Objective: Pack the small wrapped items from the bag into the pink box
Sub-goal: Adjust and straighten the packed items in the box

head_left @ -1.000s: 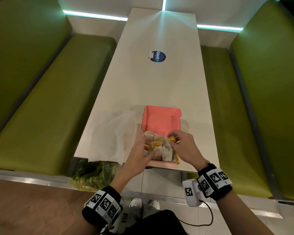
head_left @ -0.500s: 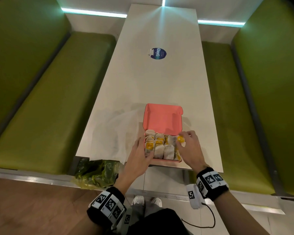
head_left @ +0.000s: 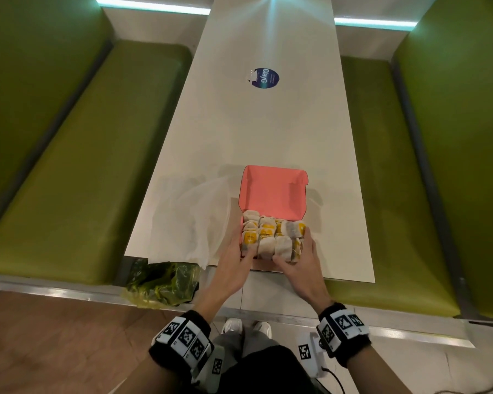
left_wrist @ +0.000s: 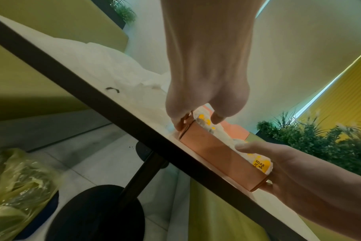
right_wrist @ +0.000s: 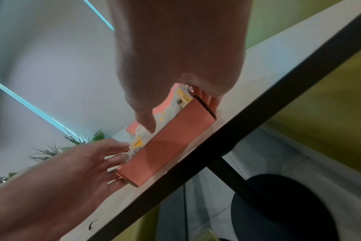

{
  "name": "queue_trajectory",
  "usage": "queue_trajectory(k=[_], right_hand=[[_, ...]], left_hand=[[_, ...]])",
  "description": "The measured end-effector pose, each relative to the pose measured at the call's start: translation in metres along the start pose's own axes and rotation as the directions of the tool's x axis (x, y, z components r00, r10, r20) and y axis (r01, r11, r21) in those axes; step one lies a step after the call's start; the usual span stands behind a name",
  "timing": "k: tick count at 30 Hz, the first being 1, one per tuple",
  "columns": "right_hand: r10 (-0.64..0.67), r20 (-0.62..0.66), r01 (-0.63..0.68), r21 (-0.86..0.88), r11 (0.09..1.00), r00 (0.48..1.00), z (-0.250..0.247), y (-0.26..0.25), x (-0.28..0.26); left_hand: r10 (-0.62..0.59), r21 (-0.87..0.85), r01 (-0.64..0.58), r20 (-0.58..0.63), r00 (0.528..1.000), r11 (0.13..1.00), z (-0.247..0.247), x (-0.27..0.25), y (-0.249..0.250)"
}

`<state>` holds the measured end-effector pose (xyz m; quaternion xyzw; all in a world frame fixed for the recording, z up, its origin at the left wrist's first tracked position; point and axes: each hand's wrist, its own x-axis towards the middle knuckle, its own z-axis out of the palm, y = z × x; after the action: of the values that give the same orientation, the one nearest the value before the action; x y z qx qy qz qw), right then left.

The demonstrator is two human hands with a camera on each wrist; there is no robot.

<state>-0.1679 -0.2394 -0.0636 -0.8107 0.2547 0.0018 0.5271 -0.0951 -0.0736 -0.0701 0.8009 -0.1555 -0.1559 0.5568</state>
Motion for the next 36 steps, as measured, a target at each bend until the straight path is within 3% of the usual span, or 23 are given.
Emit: queue_trajectory(k=[10, 20, 27, 36], right_hand=[[0.021, 0.017, -0.022, 0.016, 1.0, 1.0, 0.006, 0.016, 0.001], [-0.038, 0.002, 0.038, -0.041, 0.998, 0.999, -0.008, -0.002, 0.066], [-0.034, -0.02, 0.034, -0.011, 0.999, 0.999, -0.008, -0.022, 0.13], [-0.025, -0.016, 0.025, -0.017, 1.0, 1.0, -0.001, -0.046, 0.174]], left_hand=[[-0.059, -0.039, 0.066, 0.16, 0.985, 0.997, -0.002, -0.005, -0.02], [-0.14, 0.041, 0.137, 0.059, 0.988, 0.99, 0.015, 0.061, -0.005], [-0.179, 0.112, 0.177, 0.011, 0.984, 0.978, 0.009, 0.125, 0.004], [-0.216, 0.14, 0.218, -0.031, 0.976, 0.966, -0.006, 0.172, 0.005]])
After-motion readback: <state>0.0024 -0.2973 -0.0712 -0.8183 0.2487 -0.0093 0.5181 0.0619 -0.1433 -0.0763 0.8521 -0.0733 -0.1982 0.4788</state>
